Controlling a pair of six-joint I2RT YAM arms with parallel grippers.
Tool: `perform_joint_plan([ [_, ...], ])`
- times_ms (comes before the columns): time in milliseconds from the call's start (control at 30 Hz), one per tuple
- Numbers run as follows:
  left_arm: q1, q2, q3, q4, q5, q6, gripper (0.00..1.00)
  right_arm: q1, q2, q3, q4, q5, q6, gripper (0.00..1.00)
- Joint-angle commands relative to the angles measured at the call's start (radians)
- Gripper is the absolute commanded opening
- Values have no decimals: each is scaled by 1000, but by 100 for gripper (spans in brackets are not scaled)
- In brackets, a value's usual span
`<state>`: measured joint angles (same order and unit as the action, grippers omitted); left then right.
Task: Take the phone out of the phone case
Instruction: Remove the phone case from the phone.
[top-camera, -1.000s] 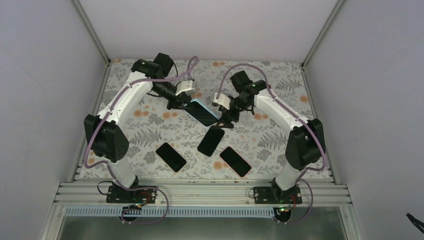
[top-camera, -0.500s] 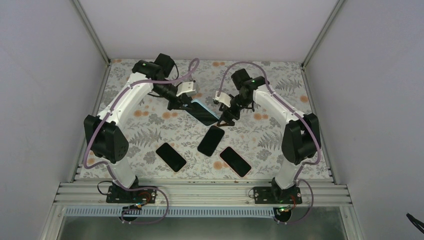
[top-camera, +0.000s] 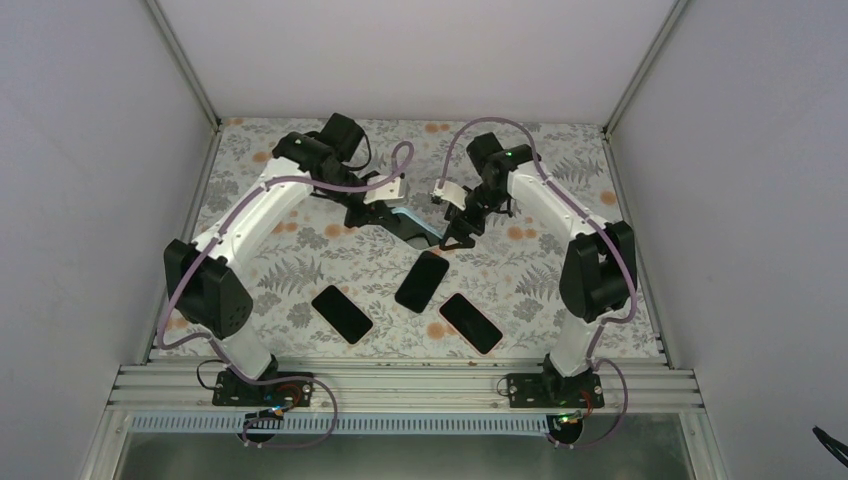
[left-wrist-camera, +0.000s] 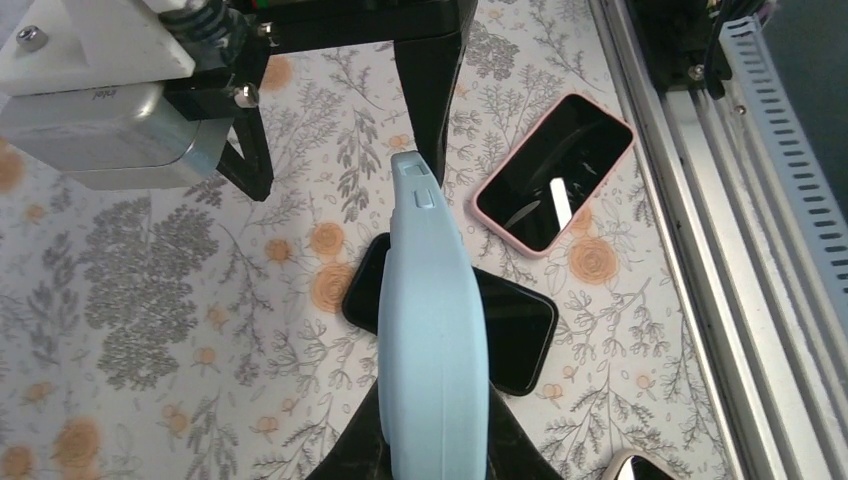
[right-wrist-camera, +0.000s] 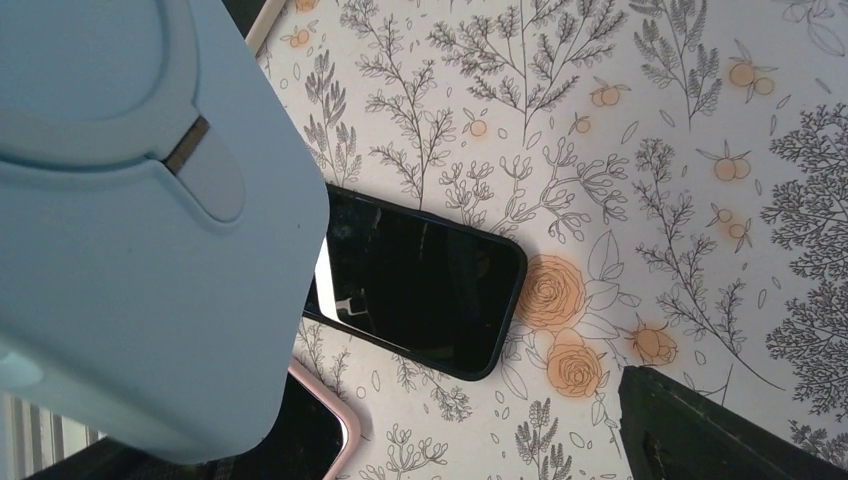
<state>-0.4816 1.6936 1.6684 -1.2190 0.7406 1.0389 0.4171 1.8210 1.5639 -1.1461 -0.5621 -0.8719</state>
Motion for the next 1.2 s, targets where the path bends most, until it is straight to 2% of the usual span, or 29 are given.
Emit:
perform_joint_plan([
  [0,-64,-65,-23,-140,125,29,2,-52,10,39,181,66,15,91],
  [67,-69,-73,-28,-140,125,31,2,-54,11,23,211,104,19,88],
  [333,-71,-92,-31,-140,107,38,2,-76,10,-23,300,173,39,88],
  [500,-64,-66,-6,-139,94,41,2,-84,-3,-13,206,113,0,87],
  [633,-36,-17,40,-139,77,24,2,-65,-98,-101,112,55,-44,87],
  [833,-5,35,95,-136,83,27,2,23,-268,-274,132,43,2,87],
  [1167,11,72,135,-137,120,38,2,48,-300,-299,201,18,63,85],
])
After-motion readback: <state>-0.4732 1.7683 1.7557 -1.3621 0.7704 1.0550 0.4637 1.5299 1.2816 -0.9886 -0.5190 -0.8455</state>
